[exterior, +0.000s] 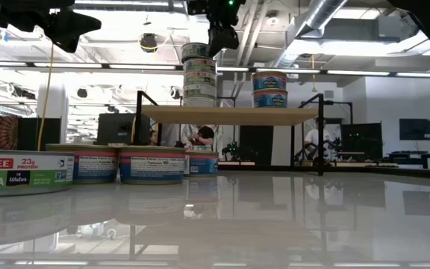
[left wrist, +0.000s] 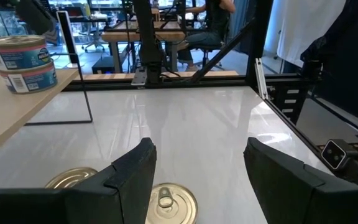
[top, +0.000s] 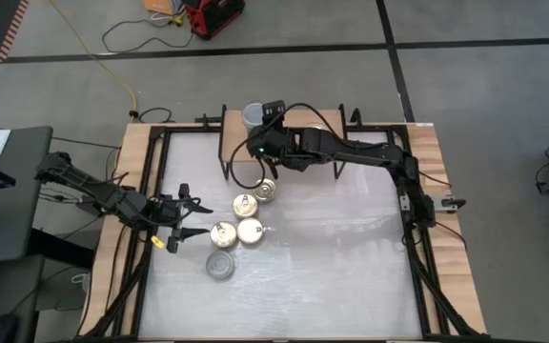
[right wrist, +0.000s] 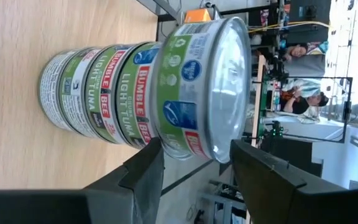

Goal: Stack canned seafood by type on shelf
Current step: Stack the green white tuna can on top of the other green white tuna cans on the shelf

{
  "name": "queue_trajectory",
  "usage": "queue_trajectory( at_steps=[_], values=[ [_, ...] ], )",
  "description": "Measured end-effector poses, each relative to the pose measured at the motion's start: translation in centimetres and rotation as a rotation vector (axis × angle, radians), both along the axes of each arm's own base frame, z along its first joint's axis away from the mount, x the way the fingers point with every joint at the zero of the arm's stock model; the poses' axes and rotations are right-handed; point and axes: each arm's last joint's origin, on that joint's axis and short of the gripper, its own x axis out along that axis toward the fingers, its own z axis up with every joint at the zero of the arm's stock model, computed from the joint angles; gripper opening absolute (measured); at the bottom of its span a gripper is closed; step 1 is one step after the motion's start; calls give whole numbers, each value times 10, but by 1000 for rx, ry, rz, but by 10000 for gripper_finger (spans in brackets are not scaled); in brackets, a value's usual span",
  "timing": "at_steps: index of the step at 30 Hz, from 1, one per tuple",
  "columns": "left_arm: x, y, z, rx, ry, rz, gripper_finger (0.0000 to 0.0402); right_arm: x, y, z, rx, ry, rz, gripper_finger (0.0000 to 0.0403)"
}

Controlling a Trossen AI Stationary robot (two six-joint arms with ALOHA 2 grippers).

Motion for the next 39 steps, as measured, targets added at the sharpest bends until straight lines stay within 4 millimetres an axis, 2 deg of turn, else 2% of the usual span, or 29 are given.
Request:
queue_trajectory(
  at_steps=[7,18,21,23,26,29,39],
  values=[
    [0,0,0,0,1,1,233,-3,15,14,-5,-67,35,221],
    [0,0,0,1,1,1,233,15,22,19,-23,-153,210,221],
    [0,0,0,2,1,1,233,25,22,15,-40,-160,260,221],
    [0,0,0,4,1,1,233,30,22,7,-63,-103,282,221],
    [0,0,0,4,2,1,233,45,21,-7,-108,-79,305,221],
    [0,0,-1,6,7,1,233,51,16,-8,-138,-105,305,221],
    [0,0,-1,17,12,7,233,49,-6,-8,-161,-100,237,210]
  ],
)
